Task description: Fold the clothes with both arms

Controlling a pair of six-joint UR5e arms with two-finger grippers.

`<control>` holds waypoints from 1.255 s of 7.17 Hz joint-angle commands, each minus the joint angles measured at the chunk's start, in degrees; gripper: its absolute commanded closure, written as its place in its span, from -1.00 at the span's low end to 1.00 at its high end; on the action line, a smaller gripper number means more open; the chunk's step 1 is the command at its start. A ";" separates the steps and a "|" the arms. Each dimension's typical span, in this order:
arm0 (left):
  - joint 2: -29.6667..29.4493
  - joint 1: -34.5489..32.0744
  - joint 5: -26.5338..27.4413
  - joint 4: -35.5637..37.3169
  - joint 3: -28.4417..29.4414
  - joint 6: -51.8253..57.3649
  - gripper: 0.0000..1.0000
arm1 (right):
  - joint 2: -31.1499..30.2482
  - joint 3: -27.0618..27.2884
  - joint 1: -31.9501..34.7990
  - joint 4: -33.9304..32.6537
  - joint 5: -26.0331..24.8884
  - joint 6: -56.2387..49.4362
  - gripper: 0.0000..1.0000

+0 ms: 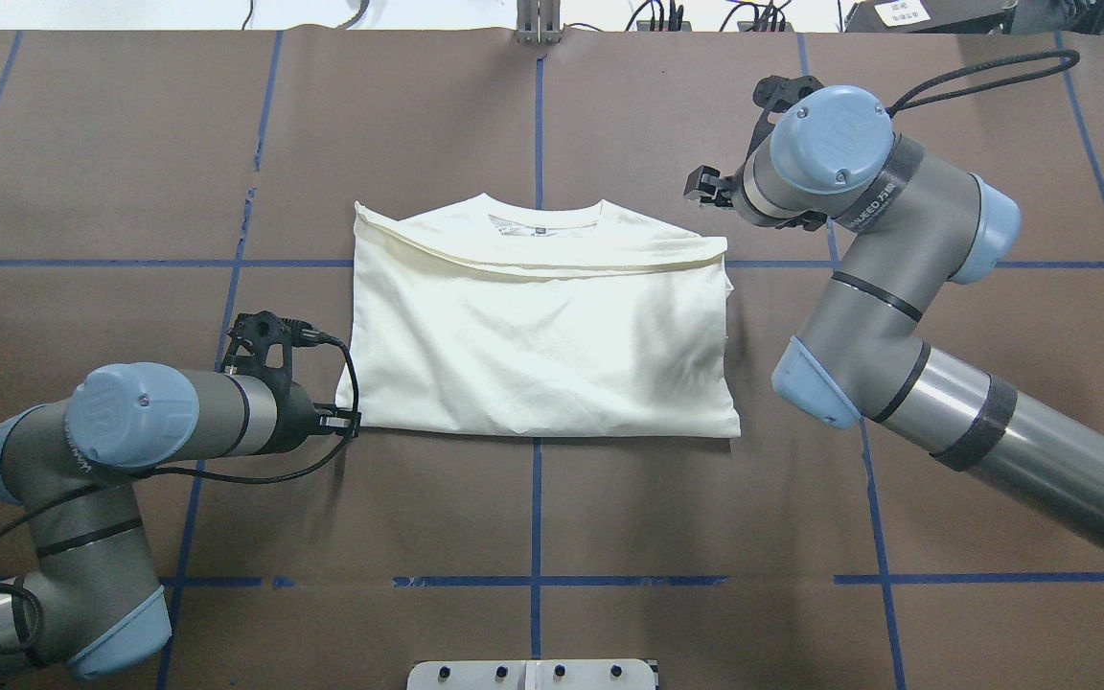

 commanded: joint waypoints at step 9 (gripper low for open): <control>-34.01 -23.50 4.91 -0.70 47.22 24.50 1.00 | 0.07 0.79 -0.54 0.09 -0.26 0.94 -1.00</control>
